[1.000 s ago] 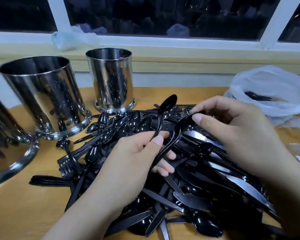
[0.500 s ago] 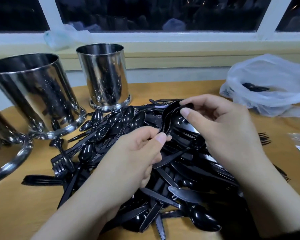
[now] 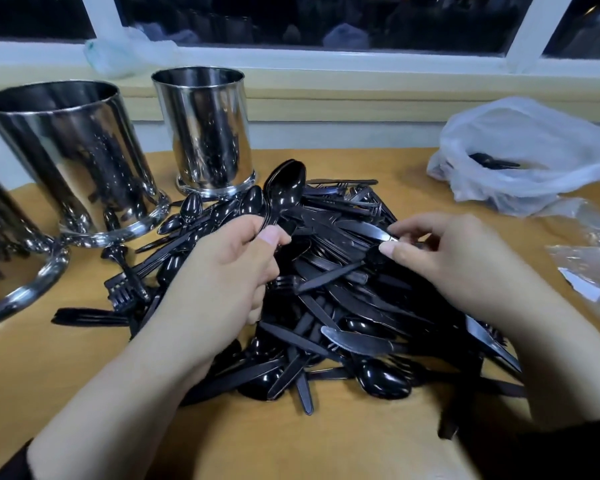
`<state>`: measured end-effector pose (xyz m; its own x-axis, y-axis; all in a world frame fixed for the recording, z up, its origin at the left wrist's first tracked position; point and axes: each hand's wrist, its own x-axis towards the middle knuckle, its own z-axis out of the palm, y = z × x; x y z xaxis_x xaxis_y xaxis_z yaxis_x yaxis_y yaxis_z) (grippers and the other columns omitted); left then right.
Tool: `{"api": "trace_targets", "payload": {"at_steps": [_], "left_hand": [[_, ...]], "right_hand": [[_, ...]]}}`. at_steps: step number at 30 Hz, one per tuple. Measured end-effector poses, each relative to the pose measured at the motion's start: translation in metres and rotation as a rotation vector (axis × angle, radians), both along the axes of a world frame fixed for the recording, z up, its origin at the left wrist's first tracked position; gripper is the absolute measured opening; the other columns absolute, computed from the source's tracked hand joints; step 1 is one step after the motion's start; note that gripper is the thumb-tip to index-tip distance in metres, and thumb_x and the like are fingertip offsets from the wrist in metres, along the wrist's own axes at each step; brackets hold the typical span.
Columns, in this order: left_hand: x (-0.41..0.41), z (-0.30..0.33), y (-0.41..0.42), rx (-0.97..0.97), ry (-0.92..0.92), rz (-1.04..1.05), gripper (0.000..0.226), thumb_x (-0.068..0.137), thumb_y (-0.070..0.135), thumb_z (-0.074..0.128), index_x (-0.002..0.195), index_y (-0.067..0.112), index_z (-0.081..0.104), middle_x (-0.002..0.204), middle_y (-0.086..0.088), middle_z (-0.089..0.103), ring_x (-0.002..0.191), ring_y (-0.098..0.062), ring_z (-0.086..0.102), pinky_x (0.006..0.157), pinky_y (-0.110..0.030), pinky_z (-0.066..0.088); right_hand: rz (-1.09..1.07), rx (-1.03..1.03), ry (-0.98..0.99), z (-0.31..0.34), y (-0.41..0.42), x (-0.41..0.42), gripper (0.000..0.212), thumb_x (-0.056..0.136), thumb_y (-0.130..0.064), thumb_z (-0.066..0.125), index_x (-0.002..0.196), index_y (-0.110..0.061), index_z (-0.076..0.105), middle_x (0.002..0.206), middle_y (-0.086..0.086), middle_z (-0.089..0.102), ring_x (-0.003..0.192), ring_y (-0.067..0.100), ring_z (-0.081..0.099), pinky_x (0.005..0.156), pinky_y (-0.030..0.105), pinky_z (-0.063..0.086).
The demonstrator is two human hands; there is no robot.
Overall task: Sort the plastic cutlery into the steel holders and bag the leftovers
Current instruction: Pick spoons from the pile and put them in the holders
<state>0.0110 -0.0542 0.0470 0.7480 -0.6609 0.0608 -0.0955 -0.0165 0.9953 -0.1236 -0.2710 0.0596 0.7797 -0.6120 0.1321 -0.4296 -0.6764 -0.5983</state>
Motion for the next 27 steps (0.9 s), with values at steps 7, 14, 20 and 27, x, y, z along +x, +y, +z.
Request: {"api": "trace_targets", "payload": {"at_steps": [7, 14, 20, 27], "left_hand": [[0.0, -0.005, 0.003, 0.019, -0.045, 0.046, 0.023, 0.103, 0.034, 0.053, 0.093, 0.032, 0.073, 0.059, 0.009, 0.042, 0.048, -0.013, 0.029, 0.045, -0.025, 0.027], [0.001, -0.005, 0.002, 0.021, -0.024, 0.038, 0.024, 0.104, 0.033, 0.052, 0.092, 0.033, 0.073, 0.057, 0.012, 0.041, 0.046, -0.012, 0.027, 0.044, -0.024, 0.026], [0.001, -0.006, 0.003, 0.024, -0.013, 0.031, 0.025, 0.105, 0.033, 0.052, 0.091, 0.033, 0.073, 0.057, 0.011, 0.041, 0.046, -0.012, 0.027, 0.044, -0.024, 0.025], [-0.002, -0.003, 0.003, -0.014, 0.031, 0.052, 0.022, 0.102, 0.037, 0.054, 0.098, 0.031, 0.074, 0.058, 0.009, 0.037, 0.046, -0.011, 0.026, 0.042, -0.023, 0.028]], "right_hand": [[-0.043, -0.098, 0.069, -0.008, -0.002, 0.007, 0.044, 0.086, -0.048, 0.074, 0.127, -0.033, 0.066, 0.099, -0.014, 0.056, 0.083, 0.0, 0.051, 0.074, 0.028, 0.037], [-0.064, -0.126, 0.101, -0.014, -0.002, 0.009, 0.058, 0.084, -0.045, 0.077, 0.137, -0.034, 0.058, 0.104, -0.01, 0.046, 0.095, 0.013, 0.051, 0.084, 0.028, 0.036], [-0.081, -0.14, 0.058, -0.011, 0.0, 0.009, 0.034, 0.092, -0.032, 0.072, 0.126, -0.032, 0.066, 0.098, -0.013, 0.054, 0.092, 0.014, 0.05, 0.082, 0.027, 0.033], [-0.136, -0.081, -0.197, -0.004, 0.001, 0.006, 0.031, 0.091, -0.026, 0.073, 0.121, -0.035, 0.069, 0.083, -0.015, 0.06, 0.077, 0.006, 0.054, 0.069, 0.018, 0.039]]}}
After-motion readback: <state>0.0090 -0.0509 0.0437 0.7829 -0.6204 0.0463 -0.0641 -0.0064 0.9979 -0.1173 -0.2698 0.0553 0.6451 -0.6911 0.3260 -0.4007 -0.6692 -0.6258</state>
